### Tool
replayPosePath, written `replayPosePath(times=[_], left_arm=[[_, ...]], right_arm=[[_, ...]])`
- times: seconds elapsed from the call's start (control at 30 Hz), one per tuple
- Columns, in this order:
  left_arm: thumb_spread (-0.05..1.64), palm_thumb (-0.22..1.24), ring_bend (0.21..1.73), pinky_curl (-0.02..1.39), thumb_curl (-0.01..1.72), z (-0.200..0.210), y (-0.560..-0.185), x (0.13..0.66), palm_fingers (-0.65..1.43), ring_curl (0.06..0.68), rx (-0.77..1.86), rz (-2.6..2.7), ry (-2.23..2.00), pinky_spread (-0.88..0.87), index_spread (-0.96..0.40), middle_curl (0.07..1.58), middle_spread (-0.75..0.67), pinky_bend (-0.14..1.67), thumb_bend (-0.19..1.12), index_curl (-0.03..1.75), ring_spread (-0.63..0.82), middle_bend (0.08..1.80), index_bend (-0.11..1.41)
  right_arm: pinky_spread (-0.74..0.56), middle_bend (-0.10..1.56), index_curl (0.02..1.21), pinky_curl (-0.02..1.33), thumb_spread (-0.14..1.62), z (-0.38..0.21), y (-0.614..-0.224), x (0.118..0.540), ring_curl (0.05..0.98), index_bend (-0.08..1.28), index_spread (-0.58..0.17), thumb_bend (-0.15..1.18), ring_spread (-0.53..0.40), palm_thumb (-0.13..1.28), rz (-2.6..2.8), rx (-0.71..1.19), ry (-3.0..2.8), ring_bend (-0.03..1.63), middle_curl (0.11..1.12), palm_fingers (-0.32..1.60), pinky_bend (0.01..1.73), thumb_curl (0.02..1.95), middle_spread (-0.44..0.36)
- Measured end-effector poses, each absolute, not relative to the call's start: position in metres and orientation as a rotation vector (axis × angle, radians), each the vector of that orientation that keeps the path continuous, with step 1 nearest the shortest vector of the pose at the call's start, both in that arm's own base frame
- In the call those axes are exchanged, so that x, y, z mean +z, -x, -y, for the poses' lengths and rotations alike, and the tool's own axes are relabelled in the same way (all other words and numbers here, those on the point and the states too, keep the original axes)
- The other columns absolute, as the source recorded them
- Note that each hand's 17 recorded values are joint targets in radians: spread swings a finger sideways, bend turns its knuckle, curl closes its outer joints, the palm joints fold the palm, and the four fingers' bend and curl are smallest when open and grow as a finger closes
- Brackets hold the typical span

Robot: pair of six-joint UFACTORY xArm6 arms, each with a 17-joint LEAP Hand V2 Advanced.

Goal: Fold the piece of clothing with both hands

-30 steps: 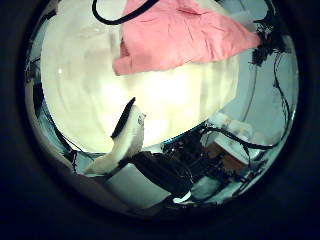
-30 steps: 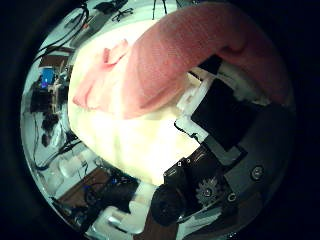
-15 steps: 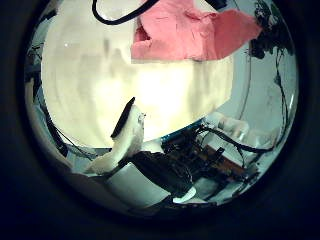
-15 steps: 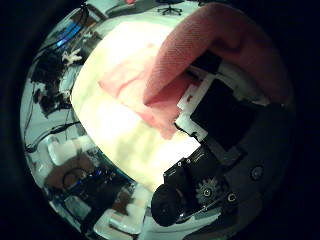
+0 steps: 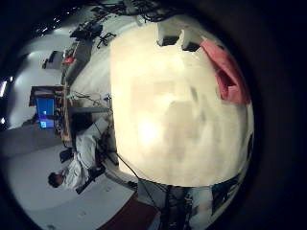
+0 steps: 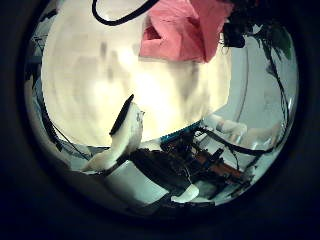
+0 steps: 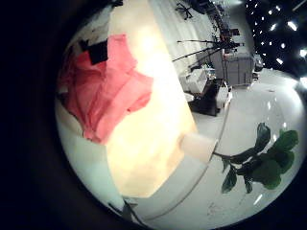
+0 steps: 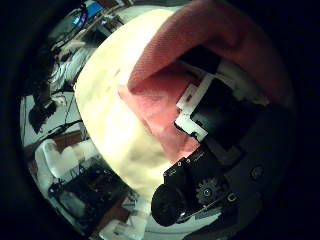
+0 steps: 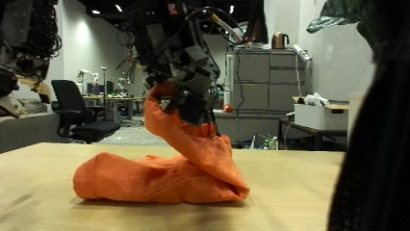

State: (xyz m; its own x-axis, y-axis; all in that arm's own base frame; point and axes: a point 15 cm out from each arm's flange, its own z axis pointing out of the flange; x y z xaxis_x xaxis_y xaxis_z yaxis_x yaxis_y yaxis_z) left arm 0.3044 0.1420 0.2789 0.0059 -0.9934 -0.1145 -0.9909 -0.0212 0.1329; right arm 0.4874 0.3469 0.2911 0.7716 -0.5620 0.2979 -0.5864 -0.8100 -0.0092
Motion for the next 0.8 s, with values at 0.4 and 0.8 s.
replayPosePath(times=[0.4, 0.8], left_arm=[[1.26, 0.57, 0.52, 0.32, 0.31, -0.146, -0.304, 0.278, 0.12, 0.215, -0.261, 2.176, -2.238, 0.28, 0.03, 0.32, 0.09, 0.36, -0.01, 0.33, 0.28, 0.18, 0.17], [1.26, 0.57, 0.53, 0.32, 0.33, -0.143, -0.305, 0.274, 0.11, 0.216, -0.264, 2.181, -2.226, 0.26, 0.03, 0.32, 0.09, 0.37, -0.01, 0.32, 0.27, 0.19, 0.16]], right_arm=[[-0.56, 1.03, 0.87, 0.56, 1.09, -0.379, -0.482, 0.235, 0.534, 0.68, -0.379, -0.01, -0.285, 0.94, 1.112, 0.102, -2.973, 1.18, 0.68, 0.96, 1.07, 0.43, -0.191], [-0.13, 0.44, 0.53, 0.49, 1.11, -0.374, -0.489, 0.227, 0.392, 0.17, -0.482, 0.0, -0.131, 1.03, 1.137, -0.183, -3.08, 0.89, 0.44, -0.07, 0.97, 0.48, -0.182]])
